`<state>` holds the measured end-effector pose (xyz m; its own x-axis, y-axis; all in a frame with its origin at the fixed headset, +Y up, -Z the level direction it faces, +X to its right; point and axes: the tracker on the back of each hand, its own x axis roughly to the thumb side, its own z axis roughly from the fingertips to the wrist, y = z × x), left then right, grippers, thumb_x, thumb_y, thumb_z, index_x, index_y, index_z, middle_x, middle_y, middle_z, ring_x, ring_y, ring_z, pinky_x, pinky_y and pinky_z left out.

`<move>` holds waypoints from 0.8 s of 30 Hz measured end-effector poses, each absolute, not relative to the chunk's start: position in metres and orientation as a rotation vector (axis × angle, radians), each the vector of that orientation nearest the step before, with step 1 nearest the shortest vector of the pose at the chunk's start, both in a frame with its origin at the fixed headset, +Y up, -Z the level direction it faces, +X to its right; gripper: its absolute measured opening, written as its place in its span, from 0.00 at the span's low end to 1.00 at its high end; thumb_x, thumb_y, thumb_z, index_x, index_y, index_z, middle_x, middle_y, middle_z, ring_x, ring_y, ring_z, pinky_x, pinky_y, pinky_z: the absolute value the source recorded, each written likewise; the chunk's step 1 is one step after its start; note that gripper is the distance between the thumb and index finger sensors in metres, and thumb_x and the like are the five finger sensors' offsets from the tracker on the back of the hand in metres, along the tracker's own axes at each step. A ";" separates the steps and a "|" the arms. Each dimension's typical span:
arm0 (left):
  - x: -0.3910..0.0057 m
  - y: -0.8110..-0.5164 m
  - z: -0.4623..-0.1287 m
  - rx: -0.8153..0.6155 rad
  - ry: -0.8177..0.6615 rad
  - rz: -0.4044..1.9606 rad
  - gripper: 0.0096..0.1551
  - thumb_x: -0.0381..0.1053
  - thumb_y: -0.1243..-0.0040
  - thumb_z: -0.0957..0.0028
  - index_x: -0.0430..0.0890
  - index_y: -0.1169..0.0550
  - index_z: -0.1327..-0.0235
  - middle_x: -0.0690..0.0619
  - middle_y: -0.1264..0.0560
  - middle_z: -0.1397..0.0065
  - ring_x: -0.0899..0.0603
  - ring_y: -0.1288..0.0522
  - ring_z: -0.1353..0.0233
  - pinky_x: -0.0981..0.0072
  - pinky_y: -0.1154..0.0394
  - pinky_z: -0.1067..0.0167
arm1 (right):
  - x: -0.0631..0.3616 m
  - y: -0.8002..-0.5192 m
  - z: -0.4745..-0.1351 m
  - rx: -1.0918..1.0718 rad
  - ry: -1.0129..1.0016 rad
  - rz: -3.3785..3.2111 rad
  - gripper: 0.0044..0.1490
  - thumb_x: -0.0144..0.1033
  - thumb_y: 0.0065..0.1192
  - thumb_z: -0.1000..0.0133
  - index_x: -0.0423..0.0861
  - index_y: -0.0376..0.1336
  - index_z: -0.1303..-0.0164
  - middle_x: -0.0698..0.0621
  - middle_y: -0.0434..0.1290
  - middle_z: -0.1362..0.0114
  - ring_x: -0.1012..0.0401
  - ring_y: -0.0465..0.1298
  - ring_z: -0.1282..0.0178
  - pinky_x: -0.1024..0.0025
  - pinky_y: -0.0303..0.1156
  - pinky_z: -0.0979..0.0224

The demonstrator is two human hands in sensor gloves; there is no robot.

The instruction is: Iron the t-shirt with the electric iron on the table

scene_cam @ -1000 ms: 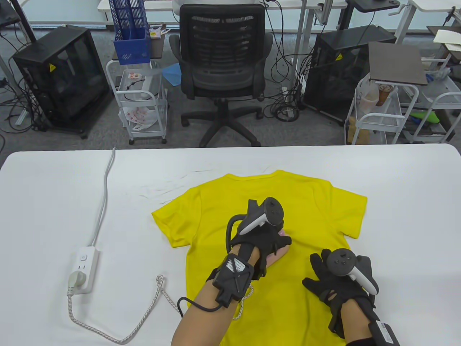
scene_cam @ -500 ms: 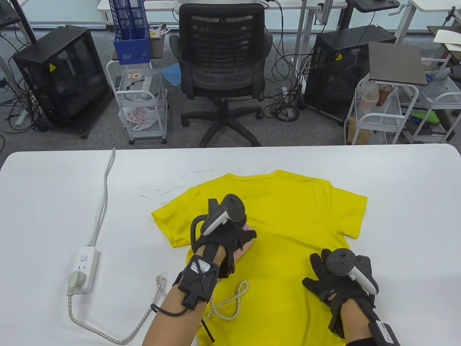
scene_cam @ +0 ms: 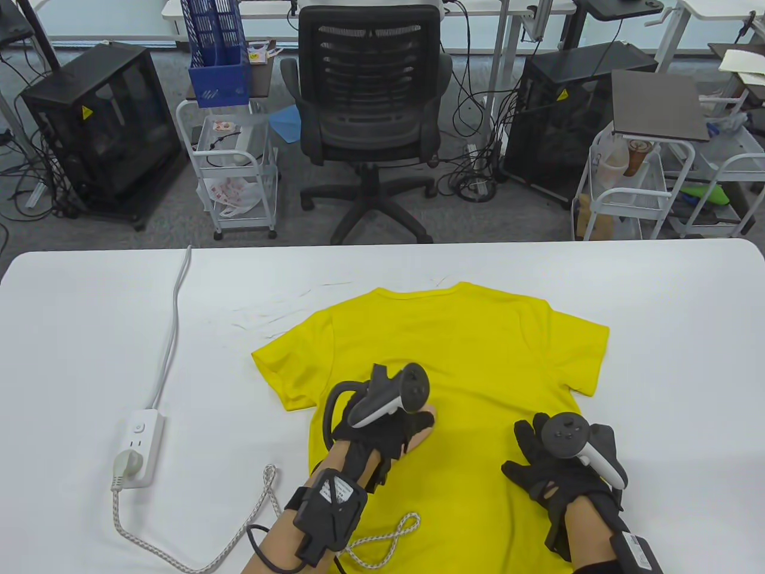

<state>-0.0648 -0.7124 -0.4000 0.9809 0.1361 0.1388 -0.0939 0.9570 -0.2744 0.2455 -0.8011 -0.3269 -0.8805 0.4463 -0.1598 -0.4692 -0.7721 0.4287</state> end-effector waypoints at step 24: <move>-0.118 -0.718 -0.392 -0.306 -0.037 0.352 0.45 0.72 0.37 0.58 0.55 0.32 0.27 0.55 0.18 0.50 0.48 0.14 0.64 0.51 0.19 0.55 | 0.244 -0.802 -0.326 -0.077 0.624 2.590 0.51 0.63 0.59 0.48 0.62 0.37 0.24 0.53 0.28 0.18 0.51 0.25 0.21 0.40 0.25 0.28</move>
<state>-0.1178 -0.7182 -0.3918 0.9385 0.3448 -0.0167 -0.3336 0.8934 -0.3010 0.2443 -0.8018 -0.3260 -0.8871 0.4329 -0.1603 -0.4584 -0.7850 0.4168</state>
